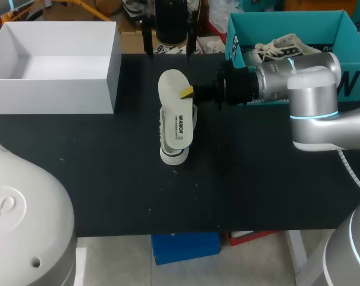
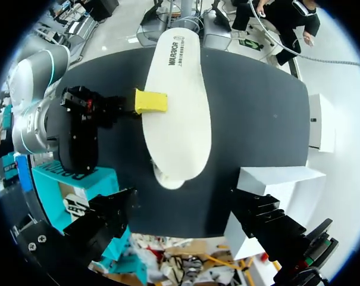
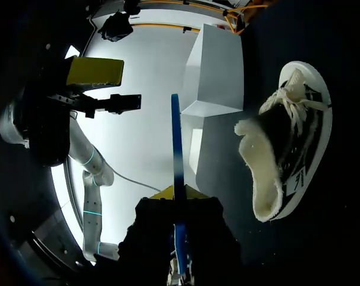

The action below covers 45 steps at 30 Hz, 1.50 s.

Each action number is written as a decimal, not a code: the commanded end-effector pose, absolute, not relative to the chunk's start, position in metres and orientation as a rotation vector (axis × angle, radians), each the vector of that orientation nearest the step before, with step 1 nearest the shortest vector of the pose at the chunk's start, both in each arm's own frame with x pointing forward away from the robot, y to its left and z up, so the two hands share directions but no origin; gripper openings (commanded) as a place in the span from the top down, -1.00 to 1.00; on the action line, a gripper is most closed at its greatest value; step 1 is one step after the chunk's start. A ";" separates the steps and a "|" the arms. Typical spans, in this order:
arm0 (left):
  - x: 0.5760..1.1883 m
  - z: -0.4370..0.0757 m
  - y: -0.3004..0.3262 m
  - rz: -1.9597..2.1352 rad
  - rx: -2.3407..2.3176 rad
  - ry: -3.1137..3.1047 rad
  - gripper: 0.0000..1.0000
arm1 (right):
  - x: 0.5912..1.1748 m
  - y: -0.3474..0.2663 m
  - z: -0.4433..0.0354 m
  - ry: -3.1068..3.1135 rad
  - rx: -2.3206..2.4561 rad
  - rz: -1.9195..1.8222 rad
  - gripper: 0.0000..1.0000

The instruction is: Take the shoe out of the shoebox, open the shoe tongue, remove and reinsert the insole, then place the shoe into the shoebox

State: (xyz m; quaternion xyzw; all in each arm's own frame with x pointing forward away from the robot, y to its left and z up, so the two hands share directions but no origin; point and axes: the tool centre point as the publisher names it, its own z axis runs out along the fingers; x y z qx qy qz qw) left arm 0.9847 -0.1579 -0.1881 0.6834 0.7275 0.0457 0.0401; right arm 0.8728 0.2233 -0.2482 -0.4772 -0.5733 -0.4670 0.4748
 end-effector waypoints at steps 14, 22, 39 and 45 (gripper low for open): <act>0.989 -0.187 -0.161 0.121 2.101 2.238 -1.00 | 0.873 0.224 -0.248 -1.403 -1.168 -1.141 1.00; 0.951 -0.181 -0.155 0.153 2.083 2.258 -1.00 | 0.873 0.224 -0.248 -1.403 -1.168 -1.141 1.00; 0.839 -0.189 -0.152 0.140 2.061 2.276 -1.00 | 0.873 0.224 -0.248 -1.403 -1.168 -1.141 1.00; 0.807 -0.199 -0.149 0.107 2.042 2.290 -1.00 | 0.873 0.224 -0.248 -1.403 -1.168 -1.141 1.00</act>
